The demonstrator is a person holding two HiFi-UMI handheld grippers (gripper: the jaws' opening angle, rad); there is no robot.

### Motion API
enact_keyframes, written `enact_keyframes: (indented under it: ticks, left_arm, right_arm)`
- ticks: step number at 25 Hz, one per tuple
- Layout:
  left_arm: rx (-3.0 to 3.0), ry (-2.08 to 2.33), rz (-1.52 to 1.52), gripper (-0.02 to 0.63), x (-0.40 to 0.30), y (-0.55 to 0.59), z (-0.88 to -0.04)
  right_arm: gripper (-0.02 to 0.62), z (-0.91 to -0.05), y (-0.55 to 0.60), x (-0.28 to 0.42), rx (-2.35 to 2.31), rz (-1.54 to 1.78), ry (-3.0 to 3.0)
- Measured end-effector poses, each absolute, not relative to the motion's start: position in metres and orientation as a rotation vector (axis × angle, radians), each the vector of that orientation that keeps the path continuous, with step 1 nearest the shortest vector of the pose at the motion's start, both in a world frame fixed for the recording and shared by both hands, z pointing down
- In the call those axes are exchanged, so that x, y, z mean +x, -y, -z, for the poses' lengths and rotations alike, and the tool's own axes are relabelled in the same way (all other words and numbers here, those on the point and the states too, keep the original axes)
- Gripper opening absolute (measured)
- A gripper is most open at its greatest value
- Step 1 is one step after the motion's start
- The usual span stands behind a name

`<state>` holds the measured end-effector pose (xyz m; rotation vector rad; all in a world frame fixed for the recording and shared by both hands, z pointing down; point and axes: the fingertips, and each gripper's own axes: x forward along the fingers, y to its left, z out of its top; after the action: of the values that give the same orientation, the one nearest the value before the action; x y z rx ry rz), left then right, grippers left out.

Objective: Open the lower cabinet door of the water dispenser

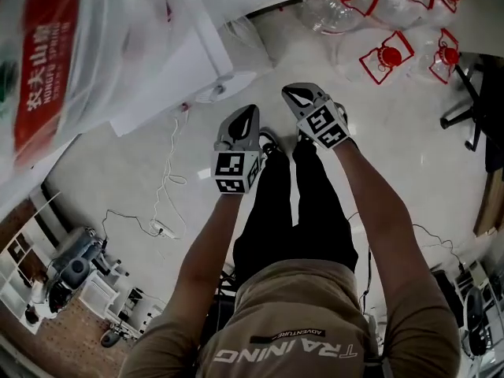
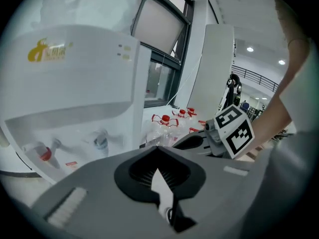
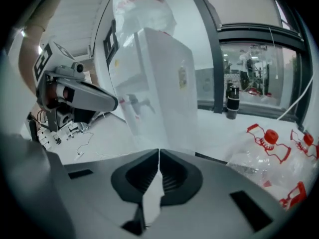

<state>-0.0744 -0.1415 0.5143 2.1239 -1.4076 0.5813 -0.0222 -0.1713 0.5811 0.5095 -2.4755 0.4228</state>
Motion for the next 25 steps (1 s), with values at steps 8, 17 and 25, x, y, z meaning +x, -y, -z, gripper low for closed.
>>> enact_keyframes:
  ticks: [8, 17, 25]
  left_arm:
    - [2.103, 1.349, -0.634, 0.002, -0.073, 0.137, -0.607]
    - [2.063, 1.336, -0.652, 0.002, -0.085, 0.145, -0.672]
    - [2.049, 1.324, -0.672, 0.002, -0.102, 0.152, -0.695]
  right_arm:
    - [0.011, -0.682, 0.185, -0.032, 0.541, -0.5, 2.423]
    - [0.069, -0.759, 0.191, -0.052, 0.4, -0.399, 2.389]
    - [0.096, -0.794, 0.217, -0.071, 0.339, -0.298, 2.37]
